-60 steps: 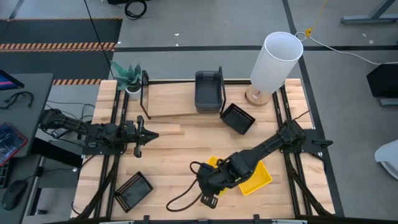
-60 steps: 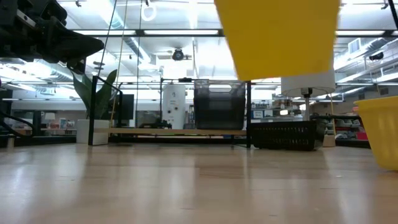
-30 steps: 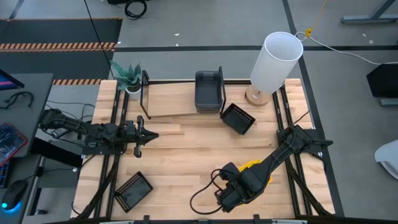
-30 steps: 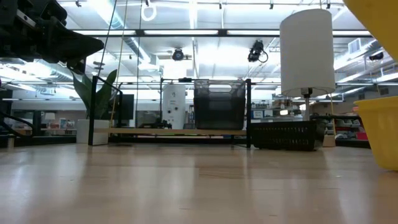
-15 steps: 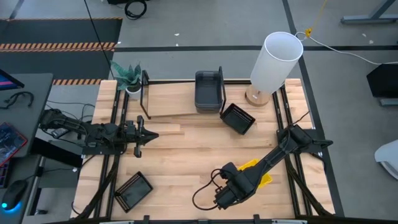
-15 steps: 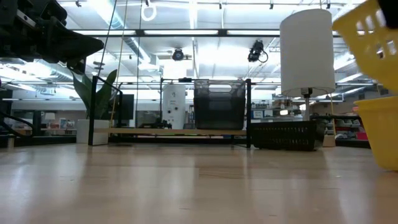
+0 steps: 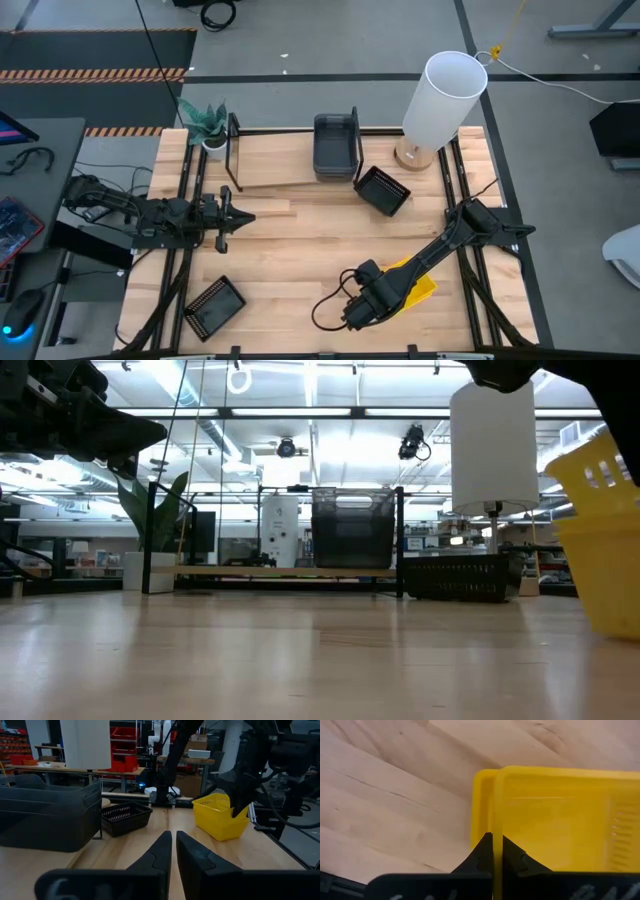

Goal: Stack baskets on shelf by color
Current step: Stack the top yellow bin on top of the yellow bins, then put the stacked yellow bins on the shelf

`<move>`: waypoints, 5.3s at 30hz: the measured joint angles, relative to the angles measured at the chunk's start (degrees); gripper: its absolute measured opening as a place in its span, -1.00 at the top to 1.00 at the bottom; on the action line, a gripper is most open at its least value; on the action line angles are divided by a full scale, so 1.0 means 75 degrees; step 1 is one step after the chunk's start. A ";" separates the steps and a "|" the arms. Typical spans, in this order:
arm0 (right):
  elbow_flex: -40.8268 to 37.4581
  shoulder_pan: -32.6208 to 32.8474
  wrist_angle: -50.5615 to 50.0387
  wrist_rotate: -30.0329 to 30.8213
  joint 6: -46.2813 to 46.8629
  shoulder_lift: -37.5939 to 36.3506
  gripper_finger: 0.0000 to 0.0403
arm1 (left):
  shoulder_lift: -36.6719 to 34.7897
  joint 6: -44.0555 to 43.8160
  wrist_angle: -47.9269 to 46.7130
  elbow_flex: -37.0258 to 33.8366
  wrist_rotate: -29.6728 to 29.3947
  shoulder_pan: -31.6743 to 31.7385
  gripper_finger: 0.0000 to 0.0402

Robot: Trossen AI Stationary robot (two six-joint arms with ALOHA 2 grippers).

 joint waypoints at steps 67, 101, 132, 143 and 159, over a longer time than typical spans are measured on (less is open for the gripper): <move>-0.0557 -0.1503 0.3035 -0.0001 -0.6073 -0.0003 0.94 | -0.0002 0.0000 0.0000 -0.0002 -0.0001 0.0002 0.81; 0.0096 -0.4543 0.7043 0.1447 -1.5059 0.0015 0.93 | -0.0003 0.0000 0.0000 -0.0003 -0.0001 0.0001 0.83; -0.1039 -0.5983 0.8589 0.1002 -1.5737 0.0009 0.90 | -0.0002 0.0000 0.0000 0.0000 0.0002 0.0002 0.85; -0.1302 -0.6082 0.8572 0.0987 -1.5301 0.0009 0.79 | -0.0003 0.0000 0.0001 -0.0001 0.0000 0.0001 0.81; -0.1320 -0.6120 0.8683 0.1036 -1.4810 0.0006 0.27 | -0.0002 -0.0003 0.0003 -0.0001 -0.0001 0.0001 0.82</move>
